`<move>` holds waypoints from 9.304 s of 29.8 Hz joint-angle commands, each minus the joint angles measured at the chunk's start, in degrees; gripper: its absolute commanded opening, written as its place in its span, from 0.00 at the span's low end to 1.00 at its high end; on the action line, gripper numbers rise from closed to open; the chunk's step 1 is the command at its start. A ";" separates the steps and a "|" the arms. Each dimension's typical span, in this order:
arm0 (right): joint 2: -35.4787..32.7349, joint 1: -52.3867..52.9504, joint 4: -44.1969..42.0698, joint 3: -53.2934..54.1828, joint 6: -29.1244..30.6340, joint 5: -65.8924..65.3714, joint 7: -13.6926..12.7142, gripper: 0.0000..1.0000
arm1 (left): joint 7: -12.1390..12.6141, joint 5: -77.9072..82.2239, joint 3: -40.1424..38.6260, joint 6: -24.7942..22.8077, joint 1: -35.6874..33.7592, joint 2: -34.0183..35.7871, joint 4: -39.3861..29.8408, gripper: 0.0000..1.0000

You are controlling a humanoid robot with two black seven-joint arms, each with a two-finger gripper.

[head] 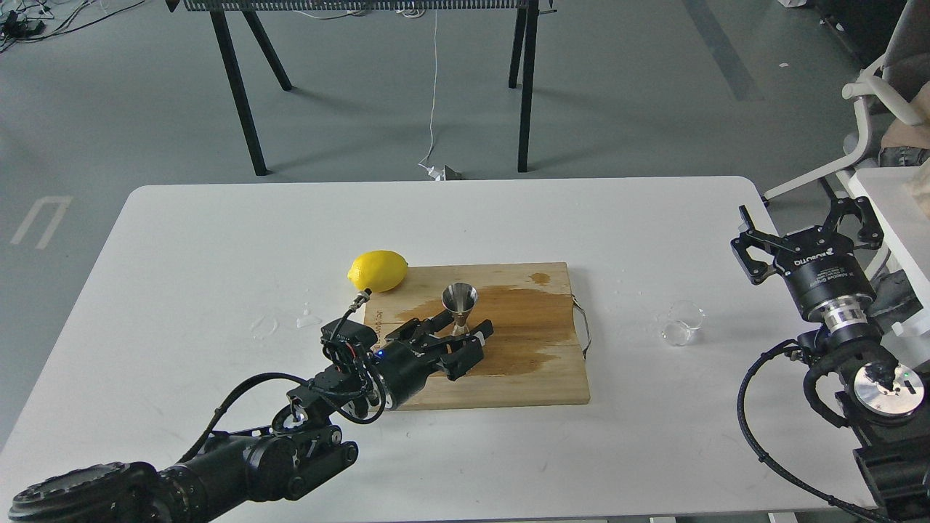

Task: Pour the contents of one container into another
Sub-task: 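Turn the jigger upright and lower it onto the board, then open the left gripper and withdraw it from the jigger, then raise the right gripper toward the board, then reach the right gripper over the jigger on the board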

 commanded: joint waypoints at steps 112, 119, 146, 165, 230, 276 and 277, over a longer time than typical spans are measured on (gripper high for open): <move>-1.49 -2.56 2.01 -1.31 0.00 -0.35 -4.02 0.99 | -0.01 -8.88 -8.00 -2.10 13.20 27.94 -29.69 0.87; -5.09 -4.84 6.51 -2.29 0.00 1.66 -11.07 0.99 | -0.01 -27.25 -12.73 -18.34 12.68 33.05 -36.30 0.87; 1.93 -12.23 11.34 -3.43 -21.39 15.82 -14.59 0.99 | -0.01 -70.16 -30.76 -52.17 12.68 28.39 -29.36 0.91; 3.34 -8.72 9.59 -2.55 -34.15 16.44 -14.76 0.99 | -0.01 -69.98 -30.41 -52.17 12.85 28.65 -28.65 0.92; 5.89 -6.78 11.86 -5.71 -35.65 15.38 -13.45 0.40 | -0.01 -69.89 -30.23 -52.17 12.94 28.65 -26.02 0.92; 5.45 27.67 25.32 -48.33 -44.87 -29.00 -12.83 0.39 | -0.01 -69.98 -30.41 -52.17 12.33 28.65 -26.02 0.92; 5.36 28.45 25.23 -49.04 -44.87 -29.09 -12.83 0.39 | -0.01 -69.89 -30.41 -52.17 12.33 28.65 -26.02 0.92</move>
